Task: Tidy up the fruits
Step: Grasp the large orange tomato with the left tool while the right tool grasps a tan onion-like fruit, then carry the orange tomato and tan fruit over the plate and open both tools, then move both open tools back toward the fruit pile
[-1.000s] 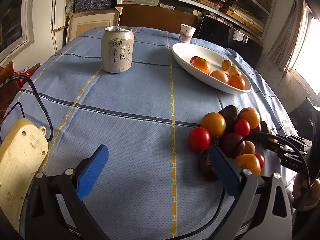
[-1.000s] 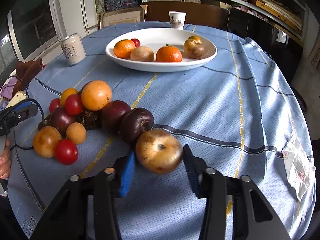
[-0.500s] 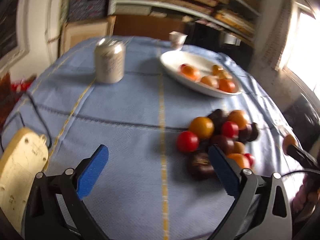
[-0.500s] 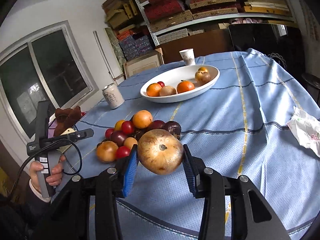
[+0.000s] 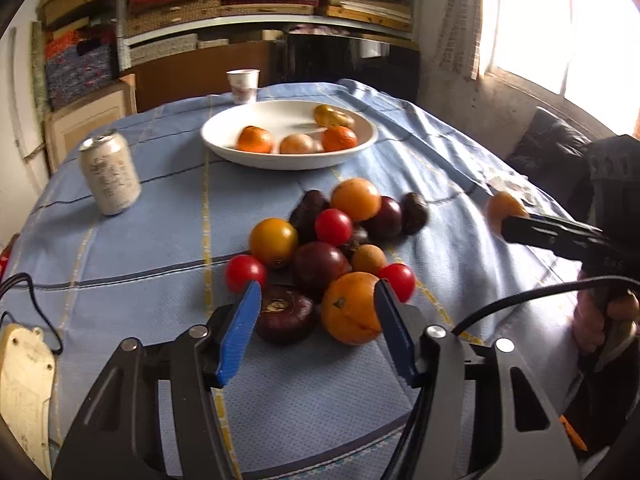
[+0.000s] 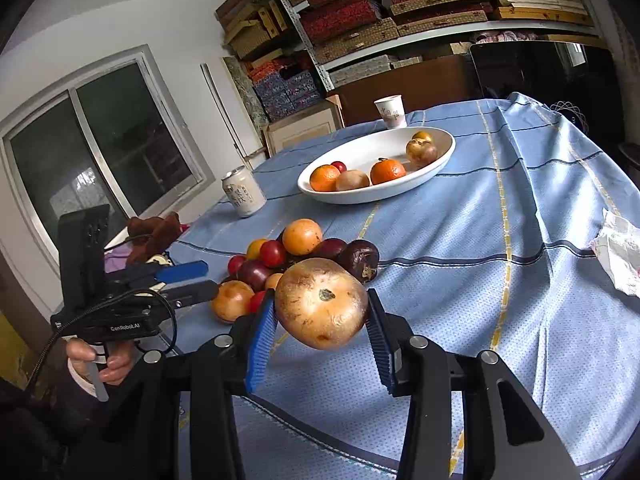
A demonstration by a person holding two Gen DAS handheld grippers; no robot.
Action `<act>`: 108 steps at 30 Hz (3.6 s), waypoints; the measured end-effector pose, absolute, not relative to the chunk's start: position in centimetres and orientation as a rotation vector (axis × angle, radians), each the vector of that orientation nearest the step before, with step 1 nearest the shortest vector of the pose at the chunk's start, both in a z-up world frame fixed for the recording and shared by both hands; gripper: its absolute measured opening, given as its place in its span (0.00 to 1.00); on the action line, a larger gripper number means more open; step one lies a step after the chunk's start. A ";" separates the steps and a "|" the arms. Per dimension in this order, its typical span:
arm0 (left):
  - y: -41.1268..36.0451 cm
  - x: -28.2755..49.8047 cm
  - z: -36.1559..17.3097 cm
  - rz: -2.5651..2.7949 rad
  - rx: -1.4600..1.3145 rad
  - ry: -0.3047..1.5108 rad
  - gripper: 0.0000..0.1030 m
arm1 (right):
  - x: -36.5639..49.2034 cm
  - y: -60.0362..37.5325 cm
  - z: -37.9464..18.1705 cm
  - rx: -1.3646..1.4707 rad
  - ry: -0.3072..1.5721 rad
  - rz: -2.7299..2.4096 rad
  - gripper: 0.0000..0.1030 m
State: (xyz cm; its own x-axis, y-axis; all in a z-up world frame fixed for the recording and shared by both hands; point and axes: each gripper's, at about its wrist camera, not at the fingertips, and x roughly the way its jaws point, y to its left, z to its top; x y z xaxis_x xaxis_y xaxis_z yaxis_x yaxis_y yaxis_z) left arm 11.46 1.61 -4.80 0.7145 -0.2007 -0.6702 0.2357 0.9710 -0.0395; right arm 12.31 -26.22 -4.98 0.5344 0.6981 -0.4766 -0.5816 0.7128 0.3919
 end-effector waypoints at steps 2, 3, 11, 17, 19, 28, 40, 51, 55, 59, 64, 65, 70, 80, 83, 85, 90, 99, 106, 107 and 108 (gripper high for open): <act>1.2 11.2 -4.8 -0.299 0.066 0.734 0.55 | 12.3 -26.3 -5.0 0.200 0.652 0.774 0.44; 1.0 11.2 -4.8 -0.319 0.068 0.733 0.54 | 12.3 -26.4 -5.0 0.204 0.650 0.777 0.44; 0.3 12.3 -5.7 -0.426 0.065 0.826 0.53 | 12.3 -26.3 -4.9 0.202 0.653 0.784 0.44; -0.2 13.3 -6.2 -0.437 0.096 0.874 0.54 | 12.3 -26.0 -4.9 0.189 0.663 0.780 0.44; -0.2 13.6 -6.3 -0.447 0.092 0.883 0.54 | 12.4 -26.1 -5.0 0.192 0.666 0.773 0.44; -0.8 14.5 -7.0 -0.453 0.144 0.932 0.47 | 12.4 -26.0 -4.9 0.190 0.670 0.767 0.44; -0.4 15.5 -6.7 -0.486 0.048 0.946 0.43 | 12.3 -25.9 -4.9 0.184 0.676 0.763 0.44; -0.2 15.6 -6.7 -0.479 0.011 0.943 0.42 | 12.4 -25.9 -4.9 0.178 0.681 0.758 0.44; 0.2 15.2 -6.4 -0.467 -0.006 0.925 0.42 | 12.4 -25.8 -5.1 0.169 0.689 0.751 0.44; 1.1 14.4 -5.5 -0.479 -0.047 0.901 0.42 | 12.5 -25.3 -5.1 0.143 0.703 0.735 0.44; 2.9 14.1 -3.2 -0.501 -0.088 0.866 0.42 | 13.6 -23.8 -5.3 0.083 0.797 0.709 0.43; 3.3 14.2 -2.7 -0.501 -0.092 0.860 0.42 | 13.8 -23.7 -5.0 0.088 0.805 0.718 0.43; 5.1 16.0 0.0 -0.442 -0.079 0.826 0.42 | 16.3 -23.3 -1.8 0.174 0.792 0.743 0.43; 6.5 24.7 3.0 -0.316 -0.127 0.778 0.42 | 28.4 -20.4 -0.3 0.245 0.724 0.558 0.44; 6.0 28.3 3.2 -0.266 -0.106 0.789 0.42 | 31.5 -19.3 -1.4 0.258 0.746 0.556 0.44; 5.9 31.0 2.9 -0.228 -0.097 0.814 0.42 | 32.8 -18.6 -2.1 0.256 0.753 0.550 0.44; 5.5 36.3 1.4 -0.183 -0.078 0.881 0.42 | 34.5 -17.6 -3.1 0.218 0.770 0.550 0.44; 4.7 38.6 -0.3 -0.094 -0.038 0.889 0.83 | 33.6 -17.8 -2.1 0.216 0.737 0.576 0.71; 4.9 31.2 1.6 -0.047 0.020 0.763 0.96 | 29.7 -17.1 0.0 0.116 0.639 0.551 0.94; 5.1 30.1 1.7 -0.044 0.021 0.749 0.96 | 29.4 -17.0 0.0 0.106 0.634 0.548 0.94; 5.3 29.0 1.8 -0.041 0.016 0.734 0.96 | 28.9 -16.8 0.1 0.090 0.627 0.548 0.94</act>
State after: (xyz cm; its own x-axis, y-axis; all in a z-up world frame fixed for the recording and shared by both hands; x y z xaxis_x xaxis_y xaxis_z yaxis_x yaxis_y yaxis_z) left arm 29.00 5.25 1.75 0.7418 -0.0313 -0.6699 0.0428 0.9991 0.0007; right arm 28.92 -16.76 0.06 0.6730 0.5128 -0.5331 -0.4593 0.8546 0.2422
